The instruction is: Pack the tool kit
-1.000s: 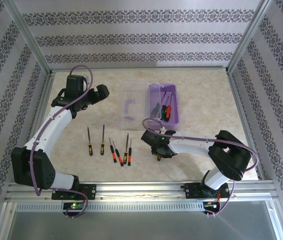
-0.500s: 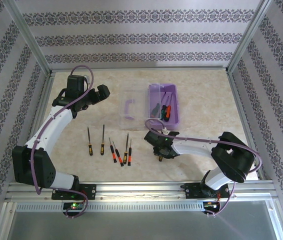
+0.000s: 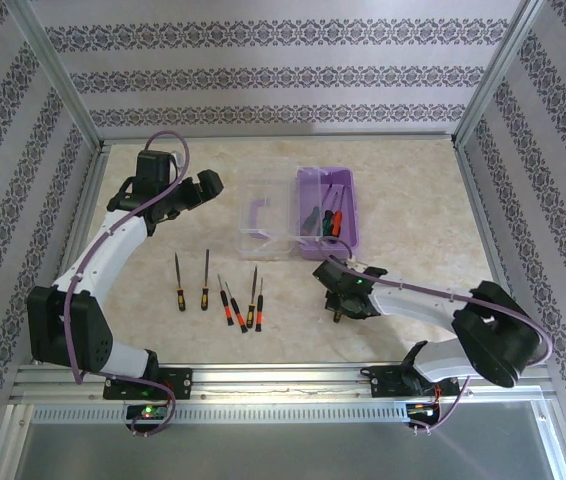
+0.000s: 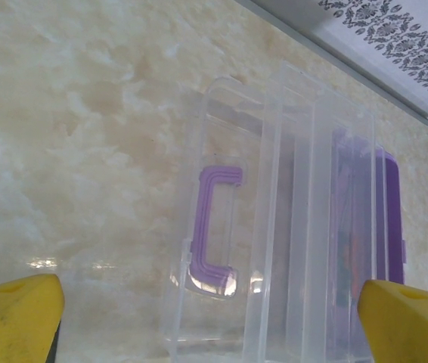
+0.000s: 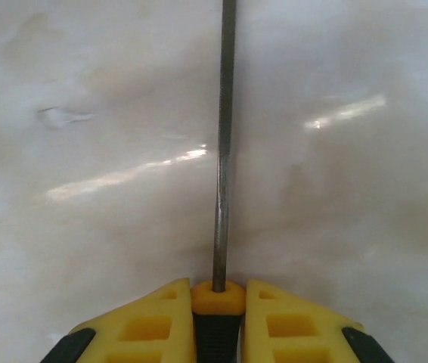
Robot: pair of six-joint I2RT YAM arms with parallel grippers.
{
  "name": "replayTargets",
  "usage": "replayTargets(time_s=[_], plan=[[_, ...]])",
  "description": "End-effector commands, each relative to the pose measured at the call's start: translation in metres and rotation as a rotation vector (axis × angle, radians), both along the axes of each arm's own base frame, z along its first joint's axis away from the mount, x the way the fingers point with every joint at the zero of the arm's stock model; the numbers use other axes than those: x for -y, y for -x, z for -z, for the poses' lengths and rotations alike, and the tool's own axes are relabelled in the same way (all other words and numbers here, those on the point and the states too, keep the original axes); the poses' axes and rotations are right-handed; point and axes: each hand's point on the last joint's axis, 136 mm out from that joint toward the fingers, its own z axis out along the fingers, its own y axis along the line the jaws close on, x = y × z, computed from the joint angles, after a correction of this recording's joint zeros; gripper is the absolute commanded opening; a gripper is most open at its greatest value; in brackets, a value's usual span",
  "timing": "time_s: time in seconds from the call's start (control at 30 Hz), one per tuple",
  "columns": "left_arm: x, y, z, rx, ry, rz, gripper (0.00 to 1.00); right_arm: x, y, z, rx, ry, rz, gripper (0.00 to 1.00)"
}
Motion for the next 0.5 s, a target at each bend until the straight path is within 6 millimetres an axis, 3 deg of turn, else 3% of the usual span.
replayTargets(time_s=[0.0, 0.1, 0.27, 0.47], plan=[[0.008, -0.005, -0.001, 0.013, 0.076, 0.022, 1.00, 0.032, 0.010, 0.001, -0.019, 0.079, 0.012, 0.17], [0.020, -0.007, -0.002, 0.014, 0.144, 0.056, 1.00, 0.050, 0.009, -0.006, -0.009, 0.067, 0.051, 0.17], [0.055, -0.012, -0.015, 0.070, 0.417, 0.159, 1.00, 0.076, -0.005, -0.030, 0.053, 0.033, 0.095, 0.17], [0.073, -0.013, -0.020, 0.089, 0.550, 0.217, 1.00, 0.083, -0.034, -0.068, 0.116, 0.025, 0.067, 0.17]])
